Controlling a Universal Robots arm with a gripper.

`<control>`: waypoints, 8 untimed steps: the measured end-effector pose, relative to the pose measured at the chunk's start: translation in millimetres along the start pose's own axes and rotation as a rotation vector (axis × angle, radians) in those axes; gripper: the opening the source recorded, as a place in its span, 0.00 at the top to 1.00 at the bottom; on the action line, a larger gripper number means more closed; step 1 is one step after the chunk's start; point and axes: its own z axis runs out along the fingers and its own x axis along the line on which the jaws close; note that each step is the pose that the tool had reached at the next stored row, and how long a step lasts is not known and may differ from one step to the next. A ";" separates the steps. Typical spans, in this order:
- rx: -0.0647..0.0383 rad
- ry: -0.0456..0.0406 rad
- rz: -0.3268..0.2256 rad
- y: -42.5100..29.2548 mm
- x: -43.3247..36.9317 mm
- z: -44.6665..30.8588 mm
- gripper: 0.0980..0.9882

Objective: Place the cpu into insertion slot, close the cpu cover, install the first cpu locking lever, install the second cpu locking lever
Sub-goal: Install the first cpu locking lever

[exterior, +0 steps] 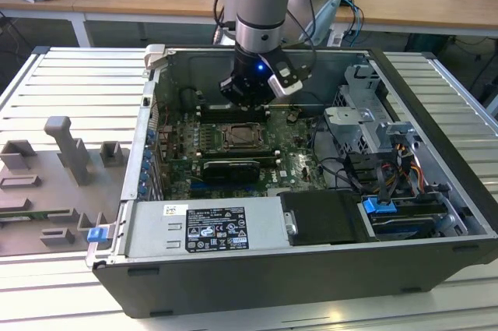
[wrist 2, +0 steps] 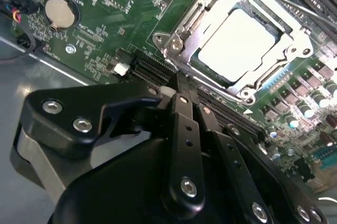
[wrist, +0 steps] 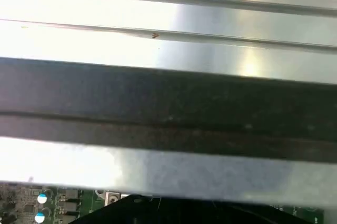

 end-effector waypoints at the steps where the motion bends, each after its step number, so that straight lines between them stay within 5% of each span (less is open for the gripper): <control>1: 0.000 0.0000 0.000 -0.9 0.1 -0.1 0.99; 8: 0.000 -0.0001 0.000 -8.5 0.7 -0.8 0.99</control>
